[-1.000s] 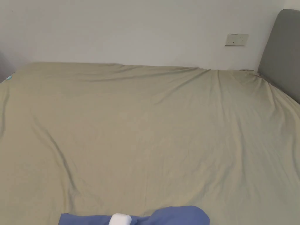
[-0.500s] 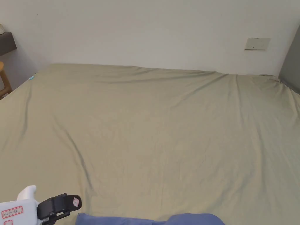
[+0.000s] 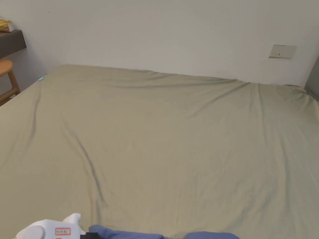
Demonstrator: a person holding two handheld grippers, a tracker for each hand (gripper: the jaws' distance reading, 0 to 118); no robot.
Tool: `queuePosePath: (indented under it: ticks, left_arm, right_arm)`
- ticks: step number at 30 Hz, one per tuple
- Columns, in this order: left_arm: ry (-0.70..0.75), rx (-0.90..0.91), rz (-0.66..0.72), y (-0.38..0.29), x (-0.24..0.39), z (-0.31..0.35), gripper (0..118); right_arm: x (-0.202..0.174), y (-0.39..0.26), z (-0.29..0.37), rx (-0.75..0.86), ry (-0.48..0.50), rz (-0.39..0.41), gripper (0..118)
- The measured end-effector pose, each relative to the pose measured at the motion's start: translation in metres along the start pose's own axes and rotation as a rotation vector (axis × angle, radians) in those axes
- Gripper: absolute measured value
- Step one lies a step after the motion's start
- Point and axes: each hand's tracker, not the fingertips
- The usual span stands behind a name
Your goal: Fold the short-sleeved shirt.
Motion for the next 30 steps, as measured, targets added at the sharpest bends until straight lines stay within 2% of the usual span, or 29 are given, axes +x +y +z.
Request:
queuePosePath:
  ticks: [1,3,8,11,17,20,23,30]
  left_arm:
    - [0.016,-0.020,-0.036,0.000,0.001,-0.001,15]
    - [-0.011,0.012,0.000,-0.004,0.010,0.003,15]
    - [0.052,0.118,-0.118,-0.008,0.025,0.033,15]
    - [0.149,0.150,-0.195,-0.003,0.029,0.060,15]
    - [0.372,0.231,-0.226,0.014,0.032,0.120,15]
    - [0.347,0.240,-0.216,0.014,0.046,0.150,15]
    - [0.310,0.236,-0.237,0.010,0.074,0.151,15]
    - [0.089,0.071,-0.376,-0.017,0.162,0.053,15]
  right_arm:
    - [0.000,0.000,-0.001,-0.003,-0.003,0.002,1]
    - [-0.001,0.001,-0.001,-0.008,-0.010,0.005,1]
    - [0.000,0.001,0.001,-0.007,-0.011,0.005,1]
    - [0.002,0.002,0.002,-0.007,-0.019,0.012,1]
    - [0.013,-0.004,0.001,0.003,-0.023,-0.030,1]
    - [0.016,-0.007,0.002,-0.004,-0.027,-0.034,1]
    - [0.018,-0.010,0.002,-0.011,-0.026,-0.034,1]
    - [0.019,-0.012,0.011,-0.016,-0.055,-0.030,1]
